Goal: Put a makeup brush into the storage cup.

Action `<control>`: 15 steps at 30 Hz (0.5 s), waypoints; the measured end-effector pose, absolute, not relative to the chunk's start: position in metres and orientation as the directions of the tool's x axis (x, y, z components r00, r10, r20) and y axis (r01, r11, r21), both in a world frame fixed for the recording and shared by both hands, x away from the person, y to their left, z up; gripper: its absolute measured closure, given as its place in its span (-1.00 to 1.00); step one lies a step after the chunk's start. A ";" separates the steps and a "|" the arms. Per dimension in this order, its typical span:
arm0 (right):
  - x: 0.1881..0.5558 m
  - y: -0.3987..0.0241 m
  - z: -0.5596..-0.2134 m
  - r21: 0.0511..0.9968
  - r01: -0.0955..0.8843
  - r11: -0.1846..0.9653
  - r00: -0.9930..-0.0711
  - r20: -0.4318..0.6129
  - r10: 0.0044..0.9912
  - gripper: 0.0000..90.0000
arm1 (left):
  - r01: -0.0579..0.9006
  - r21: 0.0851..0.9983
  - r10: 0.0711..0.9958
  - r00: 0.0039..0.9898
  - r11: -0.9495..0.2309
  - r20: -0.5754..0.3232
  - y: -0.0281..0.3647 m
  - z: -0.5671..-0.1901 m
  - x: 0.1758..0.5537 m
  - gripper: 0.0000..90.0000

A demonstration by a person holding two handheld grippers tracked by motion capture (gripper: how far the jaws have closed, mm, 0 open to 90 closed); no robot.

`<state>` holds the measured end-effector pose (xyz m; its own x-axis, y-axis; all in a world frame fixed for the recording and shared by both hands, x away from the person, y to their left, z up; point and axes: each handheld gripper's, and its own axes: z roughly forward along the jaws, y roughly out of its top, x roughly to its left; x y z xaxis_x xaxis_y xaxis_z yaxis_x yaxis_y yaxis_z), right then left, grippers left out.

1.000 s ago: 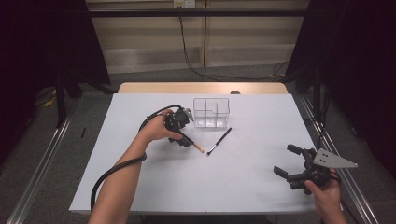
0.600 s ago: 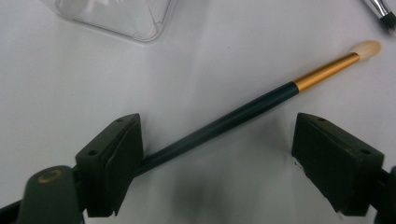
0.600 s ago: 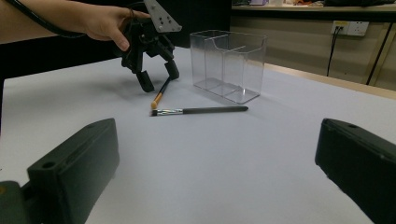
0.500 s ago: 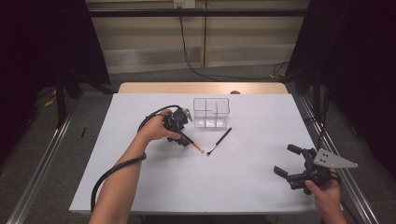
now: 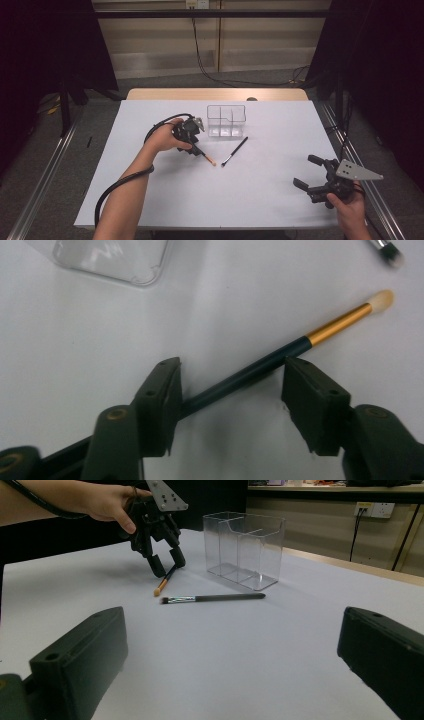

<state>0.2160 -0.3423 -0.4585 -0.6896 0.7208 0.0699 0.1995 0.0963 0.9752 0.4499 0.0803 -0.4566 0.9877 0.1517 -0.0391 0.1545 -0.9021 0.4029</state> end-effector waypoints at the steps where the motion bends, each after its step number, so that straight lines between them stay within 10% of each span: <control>1: 0.216 -0.342 -0.458 0.975 0.198 0.097 -0.691 0.069 0.719 -1.00 | 0.155 0.401 0.152 0.988 -0.903 -0.039 0.080 -0.456 0.449 0.06; 15: 0.216 -0.342 -0.459 0.975 0.201 0.095 -0.691 0.072 0.720 -1.00 | 0.148 0.347 0.131 0.989 -0.926 -0.072 0.090 -0.451 0.443 0.50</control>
